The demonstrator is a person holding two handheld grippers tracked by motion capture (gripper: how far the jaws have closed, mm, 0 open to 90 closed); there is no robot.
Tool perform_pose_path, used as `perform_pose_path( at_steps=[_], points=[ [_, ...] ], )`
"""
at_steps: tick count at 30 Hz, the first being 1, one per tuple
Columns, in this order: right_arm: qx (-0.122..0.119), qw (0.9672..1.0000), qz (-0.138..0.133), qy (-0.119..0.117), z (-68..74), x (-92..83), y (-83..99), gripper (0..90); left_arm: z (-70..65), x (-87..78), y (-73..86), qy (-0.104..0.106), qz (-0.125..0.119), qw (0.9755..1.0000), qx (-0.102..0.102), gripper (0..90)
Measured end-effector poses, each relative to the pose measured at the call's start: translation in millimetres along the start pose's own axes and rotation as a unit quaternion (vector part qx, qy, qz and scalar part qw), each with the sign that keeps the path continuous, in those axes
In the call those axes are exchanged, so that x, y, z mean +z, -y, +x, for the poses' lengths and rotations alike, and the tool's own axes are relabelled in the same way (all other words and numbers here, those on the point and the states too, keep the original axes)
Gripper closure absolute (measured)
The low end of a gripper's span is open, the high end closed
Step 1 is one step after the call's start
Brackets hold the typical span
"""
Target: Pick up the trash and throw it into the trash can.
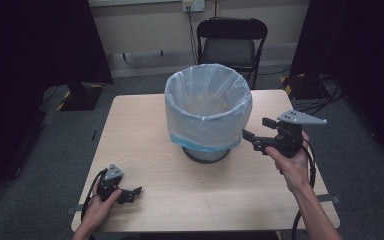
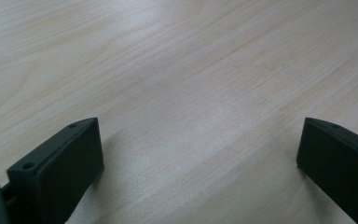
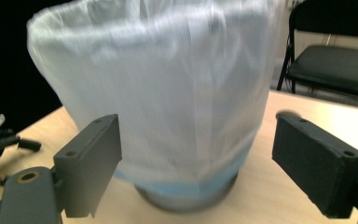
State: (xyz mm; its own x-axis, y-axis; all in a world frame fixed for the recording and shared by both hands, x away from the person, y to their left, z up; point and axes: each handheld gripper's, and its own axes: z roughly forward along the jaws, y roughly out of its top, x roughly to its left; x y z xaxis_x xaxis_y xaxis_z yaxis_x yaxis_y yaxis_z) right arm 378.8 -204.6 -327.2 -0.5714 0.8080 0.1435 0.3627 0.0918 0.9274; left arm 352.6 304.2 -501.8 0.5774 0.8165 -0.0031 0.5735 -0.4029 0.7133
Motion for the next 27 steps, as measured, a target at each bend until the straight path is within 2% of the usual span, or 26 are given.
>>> perform_pose_path(
  at_steps=[9,16,20,24,27],
  points=[
    [0.023,0.9991,0.026,0.024,-13.7,-10.0,42.6,15.2,0.0,0.0,0.0,0.0,0.0,1.0,0.0,0.0],
    [0.044,0.9958,0.06,0.054,-31.7,-12.1,81.0,15.2,0.1,0.0,0.0,0.0,0.0,1.0,0.0,0.0],
    [0.046,0.9923,0.093,0.068,-40.3,-7.8,100.7,14.8,0.1,-0.1,0.0,0.0,0.001,1.0,0.001,0.0],
    [0.047,0.9865,0.128,0.091,-50.9,-4.8,123.2,14.9,0.0,0.0,0.0,0.0,0.0,1.0,0.0,0.0],
    [0.047,0.9832,0.143,0.104,-57.7,-1.8,137.0,14.8,0.1,-0.1,0.0,0.0,0.001,1.0,0.001,0.0]
  ],
)
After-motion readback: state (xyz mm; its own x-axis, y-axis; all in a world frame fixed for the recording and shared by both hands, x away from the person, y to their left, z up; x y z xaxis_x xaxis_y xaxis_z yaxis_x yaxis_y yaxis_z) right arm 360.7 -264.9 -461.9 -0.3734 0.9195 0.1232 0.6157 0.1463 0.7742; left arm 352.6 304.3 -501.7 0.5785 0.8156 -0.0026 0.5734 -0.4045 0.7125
